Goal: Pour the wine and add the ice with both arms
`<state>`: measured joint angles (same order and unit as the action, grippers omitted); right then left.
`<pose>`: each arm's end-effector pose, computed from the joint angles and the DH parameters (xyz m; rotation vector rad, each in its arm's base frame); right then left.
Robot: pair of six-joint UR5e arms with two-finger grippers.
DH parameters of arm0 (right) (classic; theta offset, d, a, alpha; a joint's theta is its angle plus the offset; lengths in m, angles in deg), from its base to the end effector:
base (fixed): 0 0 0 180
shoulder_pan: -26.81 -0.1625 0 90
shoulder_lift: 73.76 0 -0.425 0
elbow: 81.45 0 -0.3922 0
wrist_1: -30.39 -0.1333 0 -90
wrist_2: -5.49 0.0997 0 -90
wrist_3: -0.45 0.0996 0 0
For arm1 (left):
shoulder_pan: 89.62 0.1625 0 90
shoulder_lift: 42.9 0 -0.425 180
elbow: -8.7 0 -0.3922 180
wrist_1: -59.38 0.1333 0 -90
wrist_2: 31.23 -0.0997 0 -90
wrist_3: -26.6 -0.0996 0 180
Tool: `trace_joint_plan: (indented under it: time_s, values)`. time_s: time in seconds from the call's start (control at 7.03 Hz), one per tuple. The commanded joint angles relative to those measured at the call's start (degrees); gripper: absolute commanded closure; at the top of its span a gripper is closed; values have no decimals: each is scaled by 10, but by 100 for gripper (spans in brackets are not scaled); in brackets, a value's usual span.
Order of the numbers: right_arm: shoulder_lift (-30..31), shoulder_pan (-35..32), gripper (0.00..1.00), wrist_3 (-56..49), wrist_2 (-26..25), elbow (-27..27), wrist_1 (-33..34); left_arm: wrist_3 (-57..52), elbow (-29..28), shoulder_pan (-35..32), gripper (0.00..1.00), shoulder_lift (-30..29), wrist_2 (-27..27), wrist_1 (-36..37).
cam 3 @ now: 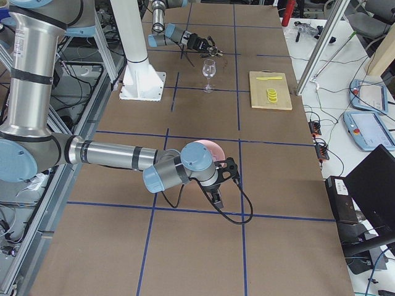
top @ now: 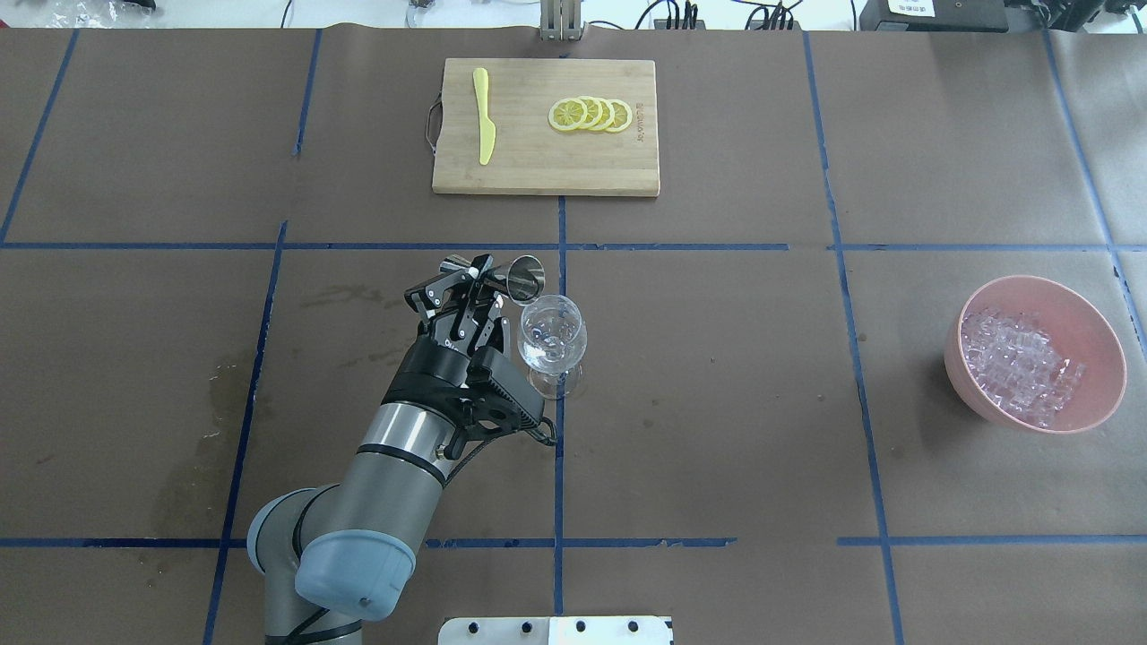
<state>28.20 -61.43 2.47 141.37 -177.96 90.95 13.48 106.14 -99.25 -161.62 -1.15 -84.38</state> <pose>0.0488 -0.4233 0.6383 0.3697 -0.8013 -0.1633 0.5262 -0.3119 0.2042 1.5855 0.1006 0.4600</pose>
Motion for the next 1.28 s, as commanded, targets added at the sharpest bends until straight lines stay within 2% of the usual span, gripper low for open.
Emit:
trace_joint_plan:
  time_s: [0.0,0.28,0.57,1.14]
  values:
    - [0,0,0,0,0,4,0,-79,1,1,100,-2,-24,-2]
    - [1,0,0,0,0,4,0,-133,2,7,100,-11,-27,-2]
    - [1,0,0,0,1,8,0,-214,4,22,100,-12,-55,-5]
    - [2,0,0,0,5,8,0,-308,2,24,100,-11,-60,-5]
